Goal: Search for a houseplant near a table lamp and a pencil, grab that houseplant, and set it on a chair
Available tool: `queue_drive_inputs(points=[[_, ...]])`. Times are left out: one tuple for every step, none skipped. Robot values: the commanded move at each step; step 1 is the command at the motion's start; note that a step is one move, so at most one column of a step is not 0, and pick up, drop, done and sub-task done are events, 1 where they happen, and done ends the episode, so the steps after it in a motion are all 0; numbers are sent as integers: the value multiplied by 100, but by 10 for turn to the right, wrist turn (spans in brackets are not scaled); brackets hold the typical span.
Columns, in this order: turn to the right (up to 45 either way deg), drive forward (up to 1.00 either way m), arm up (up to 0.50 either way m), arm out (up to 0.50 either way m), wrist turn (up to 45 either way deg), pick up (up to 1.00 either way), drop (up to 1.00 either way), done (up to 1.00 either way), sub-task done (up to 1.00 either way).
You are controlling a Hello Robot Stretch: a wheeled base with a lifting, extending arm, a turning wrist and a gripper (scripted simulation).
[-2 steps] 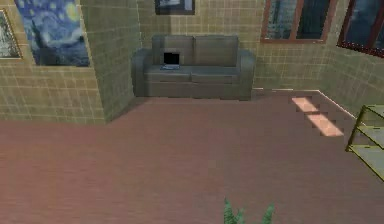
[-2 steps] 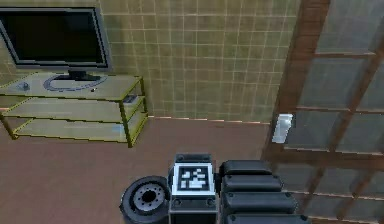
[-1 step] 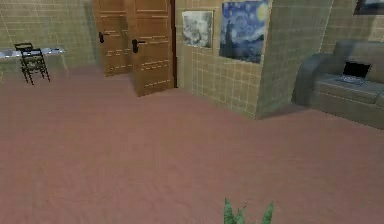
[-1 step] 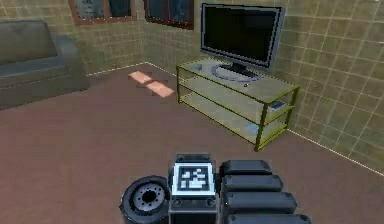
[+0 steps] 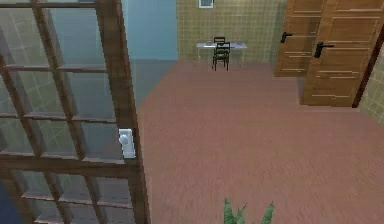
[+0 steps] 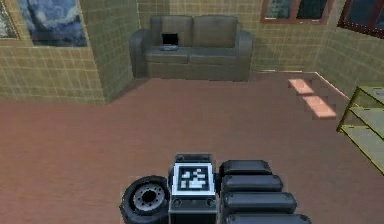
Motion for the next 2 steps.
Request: queue_drive_inputs(points=[[-30,0,0,0,0,0,0,0,0],[0,30,0,0,0,0,0,0,0]])
